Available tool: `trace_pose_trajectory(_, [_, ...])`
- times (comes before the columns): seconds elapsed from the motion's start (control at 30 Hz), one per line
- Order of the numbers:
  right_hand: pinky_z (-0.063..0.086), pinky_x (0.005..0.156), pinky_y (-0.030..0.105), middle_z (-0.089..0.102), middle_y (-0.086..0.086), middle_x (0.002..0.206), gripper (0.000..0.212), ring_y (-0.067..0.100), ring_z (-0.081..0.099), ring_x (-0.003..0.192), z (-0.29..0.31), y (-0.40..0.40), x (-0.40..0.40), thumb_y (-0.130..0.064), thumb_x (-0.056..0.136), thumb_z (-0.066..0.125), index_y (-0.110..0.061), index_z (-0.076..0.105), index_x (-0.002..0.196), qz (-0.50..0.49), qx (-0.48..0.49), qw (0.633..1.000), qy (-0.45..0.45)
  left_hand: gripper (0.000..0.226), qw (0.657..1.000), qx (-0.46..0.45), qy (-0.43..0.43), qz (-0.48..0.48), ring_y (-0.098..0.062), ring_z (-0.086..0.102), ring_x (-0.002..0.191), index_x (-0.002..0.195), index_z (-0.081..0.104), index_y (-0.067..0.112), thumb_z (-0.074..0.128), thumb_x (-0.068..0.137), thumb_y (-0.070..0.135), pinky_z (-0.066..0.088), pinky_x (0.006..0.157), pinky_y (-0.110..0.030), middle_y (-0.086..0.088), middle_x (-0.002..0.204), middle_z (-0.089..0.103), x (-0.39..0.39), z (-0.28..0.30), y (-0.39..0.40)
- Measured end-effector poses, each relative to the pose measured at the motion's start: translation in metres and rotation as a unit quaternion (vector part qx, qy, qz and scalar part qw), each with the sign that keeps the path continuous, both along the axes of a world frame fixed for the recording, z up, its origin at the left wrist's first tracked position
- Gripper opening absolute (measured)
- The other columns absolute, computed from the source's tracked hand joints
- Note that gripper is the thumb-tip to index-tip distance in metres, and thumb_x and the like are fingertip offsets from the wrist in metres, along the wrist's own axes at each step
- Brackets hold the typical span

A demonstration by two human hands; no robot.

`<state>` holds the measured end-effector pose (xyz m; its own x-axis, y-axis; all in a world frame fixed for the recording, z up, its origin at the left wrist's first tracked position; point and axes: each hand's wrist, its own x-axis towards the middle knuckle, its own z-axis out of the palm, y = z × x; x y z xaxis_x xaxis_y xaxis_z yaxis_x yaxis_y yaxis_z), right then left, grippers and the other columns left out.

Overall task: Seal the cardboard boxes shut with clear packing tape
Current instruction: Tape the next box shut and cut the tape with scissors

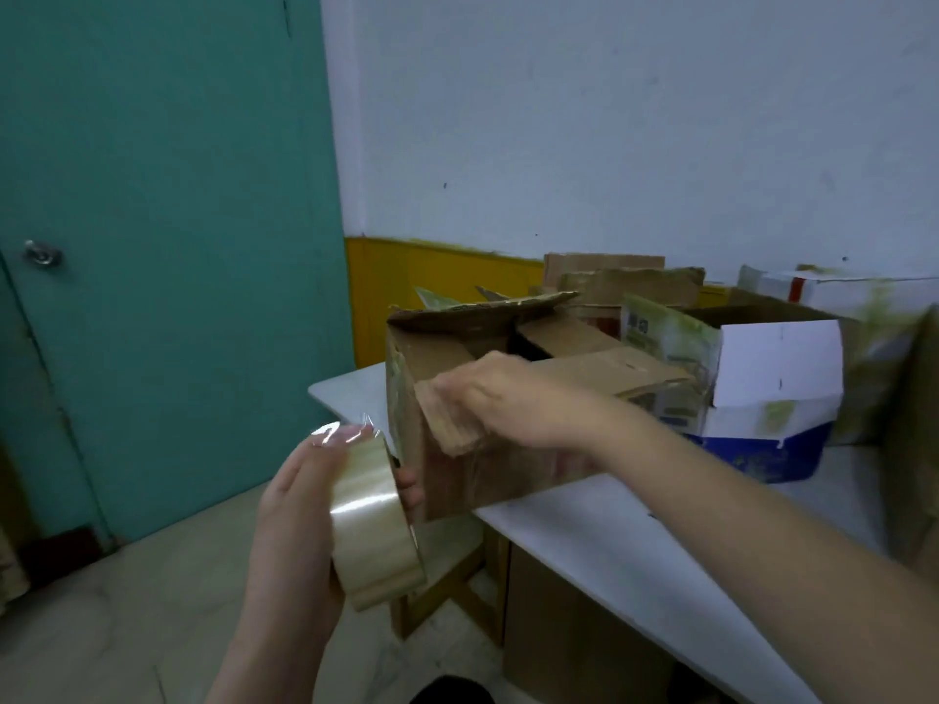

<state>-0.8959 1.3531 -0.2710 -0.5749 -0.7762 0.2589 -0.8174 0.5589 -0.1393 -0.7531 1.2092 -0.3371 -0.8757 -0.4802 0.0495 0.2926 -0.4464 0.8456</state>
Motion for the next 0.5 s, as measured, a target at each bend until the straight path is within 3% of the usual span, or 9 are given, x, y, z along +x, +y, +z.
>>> trace_pose_trajectory(0.03, [0.034, 0.110, 0.042, 0.049, 0.005, 0.147, 0.049, 0.026, 0.042, 0.135, 0.014, 0.004, -0.012, -0.046, 0.104, 0.036, -0.021, 0.050, 0.144, -0.024, 0.020, 0.999, -0.003, 0.024, 1.000, 0.004, -0.002, 0.000, -0.037, 0.066, 0.069, 0.104, 0.069, 0.008, 0.066, 0.088, 0.025, 0.053, 0.071, -0.047, -0.030, 0.085, 0.067, 0.002, 0.002, -0.004])
trace_pose_trajectory(0.1, [0.031, 0.111, 0.050, 0.040, -0.002, 0.153, 0.072, 0.025, 0.034, 0.138, 0.027, 0.013, -0.030, -0.070, 0.092, 0.041, -0.030, 0.035, 0.152, -0.101, 0.129, 0.986, 0.036, 0.020, 1.000, 0.009, 0.006, -0.016, -0.034, 0.065, 0.066, 0.096, 0.068, 0.013, 0.068, 0.081, 0.028, 0.054, 0.069, -0.042, -0.027, 0.083, 0.066, 0.006, 0.009, -0.005])
trace_pose_trajectory(0.17, [0.030, 0.108, 0.050, 0.043, -0.003, 0.149, 0.083, 0.024, 0.037, 0.133, 0.013, 0.013, -0.041, -0.081, 0.083, 0.043, -0.033, 0.033, 0.150, -0.117, 0.163, 0.979, 0.031, 0.020, 0.999, 0.011, 0.016, -0.037, -0.032, 0.065, 0.062, 0.089, 0.070, 0.015, 0.067, 0.076, 0.030, 0.054, 0.067, -0.039, -0.026, 0.080, 0.065, 0.009, 0.018, -0.005])
trace_pose_trajectory(0.33, [0.031, 0.103, 0.040, 0.050, -0.001, 0.131, 0.081, 0.022, 0.043, 0.120, -0.053, 0.010, -0.039, -0.083, 0.077, 0.045, -0.024, 0.044, 0.132, -0.152, 0.051, 0.970, 0.181, 0.021, 0.997, -0.018, 0.013, -0.077, -0.029, 0.065, 0.054, 0.084, 0.074, 0.014, 0.058, 0.093, 0.024, 0.056, 0.053, -0.034, -0.024, 0.075, 0.067, 0.005, 0.042, -0.004])
trace_pose_trajectory(0.43, [0.031, 0.101, 0.040, 0.054, 0.000, 0.129, 0.089, 0.023, 0.047, 0.117, -0.053, 0.005, -0.044, -0.085, 0.073, 0.025, -0.023, 0.050, 0.131, -0.150, 0.019, 0.975, 0.163, 0.022, 0.993, -0.048, 0.000, -0.111, -0.030, 0.069, 0.056, 0.103, 0.071, 0.009, 0.058, 0.095, 0.024, 0.058, 0.051, -0.033, -0.025, 0.079, 0.071, -0.019, 0.050, -0.002])
trace_pose_trajectory(0.5, [0.032, 0.097, 0.039, 0.056, 0.000, 0.131, 0.078, 0.023, 0.048, 0.116, -0.040, 0.006, -0.049, -0.074, 0.082, 0.019, -0.024, 0.051, 0.132, -0.135, -0.006, 0.985, 0.111, 0.025, 0.989, -0.052, -0.010, -0.139, -0.032, 0.070, 0.062, 0.113, 0.067, 0.007, 0.055, 0.098, 0.022, 0.059, 0.054, -0.034, -0.030, 0.086, 0.070, -0.039, 0.051, 0.005])
